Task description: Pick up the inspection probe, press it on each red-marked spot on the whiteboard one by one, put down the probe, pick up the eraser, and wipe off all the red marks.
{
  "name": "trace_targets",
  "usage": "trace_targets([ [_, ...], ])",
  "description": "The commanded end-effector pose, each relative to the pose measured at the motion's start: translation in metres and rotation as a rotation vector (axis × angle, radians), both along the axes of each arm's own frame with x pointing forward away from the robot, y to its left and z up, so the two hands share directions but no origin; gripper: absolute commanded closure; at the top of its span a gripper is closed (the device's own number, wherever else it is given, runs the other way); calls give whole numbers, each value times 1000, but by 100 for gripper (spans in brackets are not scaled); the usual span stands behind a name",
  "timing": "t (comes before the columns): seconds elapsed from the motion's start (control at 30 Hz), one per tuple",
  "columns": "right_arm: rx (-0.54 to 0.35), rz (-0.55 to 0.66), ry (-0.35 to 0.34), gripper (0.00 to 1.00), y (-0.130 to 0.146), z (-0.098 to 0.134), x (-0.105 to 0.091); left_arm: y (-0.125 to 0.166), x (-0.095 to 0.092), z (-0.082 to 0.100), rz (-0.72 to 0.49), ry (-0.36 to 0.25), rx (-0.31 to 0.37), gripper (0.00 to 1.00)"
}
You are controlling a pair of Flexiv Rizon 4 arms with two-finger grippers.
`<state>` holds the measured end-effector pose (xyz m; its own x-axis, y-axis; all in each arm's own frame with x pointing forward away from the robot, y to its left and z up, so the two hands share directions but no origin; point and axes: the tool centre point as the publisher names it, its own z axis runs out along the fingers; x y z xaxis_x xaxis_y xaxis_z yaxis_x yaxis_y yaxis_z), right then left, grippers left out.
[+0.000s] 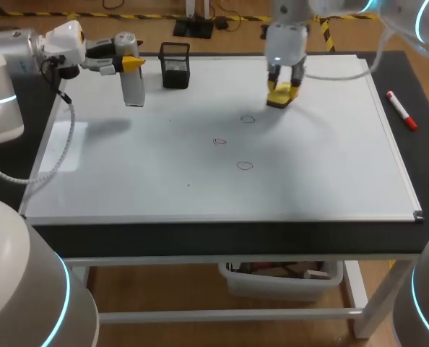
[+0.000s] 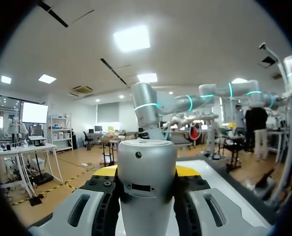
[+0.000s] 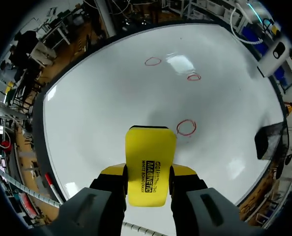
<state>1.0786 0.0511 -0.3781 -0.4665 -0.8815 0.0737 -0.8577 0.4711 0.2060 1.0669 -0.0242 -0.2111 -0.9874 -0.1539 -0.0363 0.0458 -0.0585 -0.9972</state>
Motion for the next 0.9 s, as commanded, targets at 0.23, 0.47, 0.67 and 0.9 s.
trace_targets([
  [0.23,-114,181,-132,100,70,-2,-47,-1,-5,3,82,2,0,100],
  [0.47,-116,271,-160,100,104,-7,-73,-1,-5,3,82,2,0,100],
  [0.67,-67,362,-195,100,124,-13,-89,-1,-5,3,82,2,0,100],
  [0.9,-20,446,-212,100,150,-27,-102,-1,-5,3,82,2,0,100],
])
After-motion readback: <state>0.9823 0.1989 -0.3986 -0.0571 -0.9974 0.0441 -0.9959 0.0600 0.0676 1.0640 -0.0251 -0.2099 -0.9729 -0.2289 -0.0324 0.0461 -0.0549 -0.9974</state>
